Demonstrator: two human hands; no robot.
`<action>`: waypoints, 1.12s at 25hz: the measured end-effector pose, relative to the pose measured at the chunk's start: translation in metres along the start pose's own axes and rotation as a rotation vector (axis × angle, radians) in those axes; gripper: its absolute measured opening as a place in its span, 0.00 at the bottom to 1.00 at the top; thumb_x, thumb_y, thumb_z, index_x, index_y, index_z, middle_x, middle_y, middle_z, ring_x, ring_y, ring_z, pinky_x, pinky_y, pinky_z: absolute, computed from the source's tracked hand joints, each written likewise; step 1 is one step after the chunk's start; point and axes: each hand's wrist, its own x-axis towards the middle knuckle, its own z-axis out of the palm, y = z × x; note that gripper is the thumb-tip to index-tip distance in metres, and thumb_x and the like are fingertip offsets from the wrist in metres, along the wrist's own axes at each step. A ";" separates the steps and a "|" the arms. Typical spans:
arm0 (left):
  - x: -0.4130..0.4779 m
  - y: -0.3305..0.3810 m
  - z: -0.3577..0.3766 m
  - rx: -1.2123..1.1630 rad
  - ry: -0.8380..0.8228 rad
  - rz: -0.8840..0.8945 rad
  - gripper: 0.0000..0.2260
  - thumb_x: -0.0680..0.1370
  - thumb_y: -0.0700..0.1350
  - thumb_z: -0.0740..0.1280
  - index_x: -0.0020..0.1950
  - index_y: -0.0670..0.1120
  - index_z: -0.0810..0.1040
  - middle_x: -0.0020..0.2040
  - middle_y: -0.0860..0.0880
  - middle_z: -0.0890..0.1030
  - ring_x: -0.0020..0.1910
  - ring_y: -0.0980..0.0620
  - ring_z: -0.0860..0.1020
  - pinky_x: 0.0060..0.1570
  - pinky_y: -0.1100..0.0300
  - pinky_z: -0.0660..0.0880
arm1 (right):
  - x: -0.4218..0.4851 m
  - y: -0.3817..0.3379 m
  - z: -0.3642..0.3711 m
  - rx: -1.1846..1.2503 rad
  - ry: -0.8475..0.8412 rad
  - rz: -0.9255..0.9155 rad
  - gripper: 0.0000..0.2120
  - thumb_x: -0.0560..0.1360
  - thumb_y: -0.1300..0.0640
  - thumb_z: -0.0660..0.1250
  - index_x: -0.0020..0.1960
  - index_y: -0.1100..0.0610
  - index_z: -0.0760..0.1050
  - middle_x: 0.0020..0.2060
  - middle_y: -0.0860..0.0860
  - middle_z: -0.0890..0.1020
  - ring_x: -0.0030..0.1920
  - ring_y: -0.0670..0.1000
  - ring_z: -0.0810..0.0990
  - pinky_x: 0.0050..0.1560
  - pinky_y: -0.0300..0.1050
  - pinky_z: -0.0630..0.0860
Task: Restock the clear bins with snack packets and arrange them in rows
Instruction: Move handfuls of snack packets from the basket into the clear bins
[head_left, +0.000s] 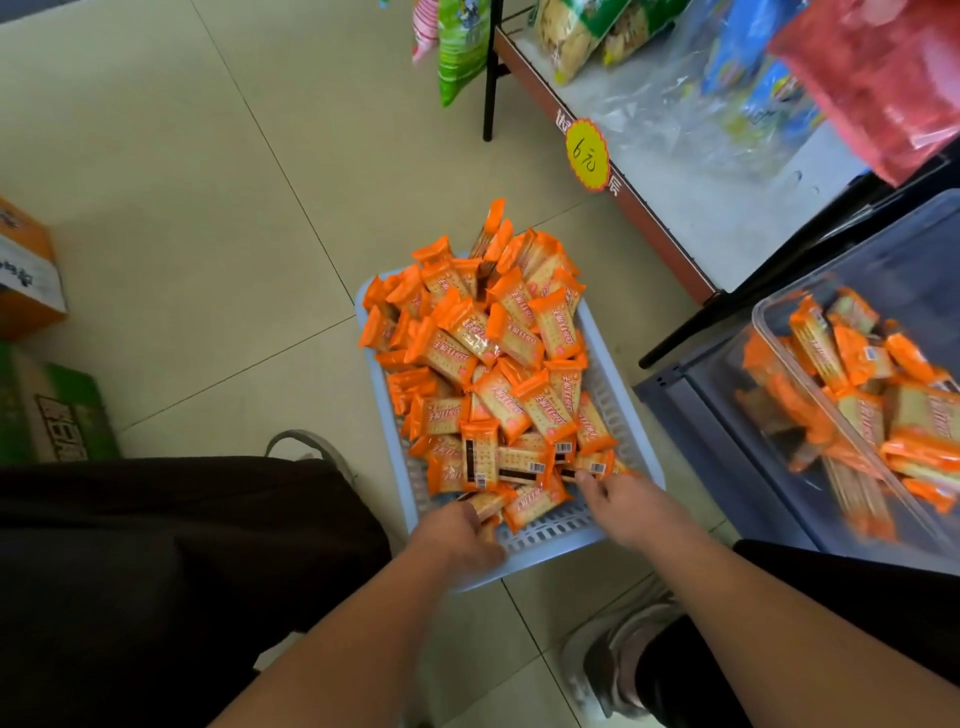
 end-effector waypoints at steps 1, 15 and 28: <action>-0.003 0.004 0.000 -0.015 -0.010 -0.006 0.11 0.75 0.57 0.70 0.52 0.52 0.79 0.48 0.52 0.79 0.47 0.53 0.78 0.46 0.58 0.79 | 0.000 0.000 -0.002 -0.001 -0.051 0.011 0.33 0.83 0.32 0.44 0.62 0.54 0.79 0.53 0.53 0.82 0.54 0.53 0.80 0.59 0.54 0.79; 0.000 0.063 -0.157 -0.675 0.717 0.335 0.13 0.76 0.47 0.74 0.60 0.47 0.82 0.55 0.49 0.82 0.48 0.53 0.80 0.49 0.60 0.75 | 0.027 -0.080 -0.125 0.408 0.369 -0.220 0.28 0.81 0.47 0.69 0.77 0.54 0.69 0.73 0.52 0.75 0.67 0.55 0.77 0.65 0.48 0.73; 0.089 0.010 -0.169 -0.308 0.581 0.157 0.51 0.63 0.77 0.72 0.81 0.63 0.56 0.81 0.43 0.62 0.79 0.38 0.63 0.76 0.37 0.65 | 0.100 -0.102 -0.085 0.577 0.370 -0.152 0.70 0.56 0.30 0.83 0.84 0.46 0.46 0.81 0.51 0.60 0.81 0.57 0.58 0.77 0.62 0.64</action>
